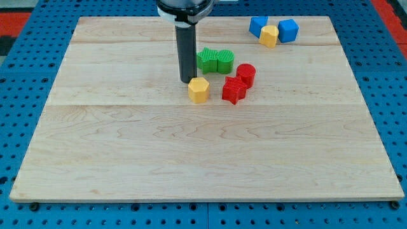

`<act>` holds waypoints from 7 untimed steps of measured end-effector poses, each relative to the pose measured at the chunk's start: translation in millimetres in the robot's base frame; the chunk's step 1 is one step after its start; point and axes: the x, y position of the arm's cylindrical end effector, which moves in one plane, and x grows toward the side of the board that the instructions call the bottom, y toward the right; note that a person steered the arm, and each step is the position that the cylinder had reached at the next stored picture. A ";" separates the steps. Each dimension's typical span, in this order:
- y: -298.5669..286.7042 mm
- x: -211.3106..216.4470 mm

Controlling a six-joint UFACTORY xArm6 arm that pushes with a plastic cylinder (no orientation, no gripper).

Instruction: Push the yellow hexagon a bit down

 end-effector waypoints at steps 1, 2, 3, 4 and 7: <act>0.0 22.8; 0.0 29.4; -10.4 24.5; -61.7 -21.6; -30.1 -150.8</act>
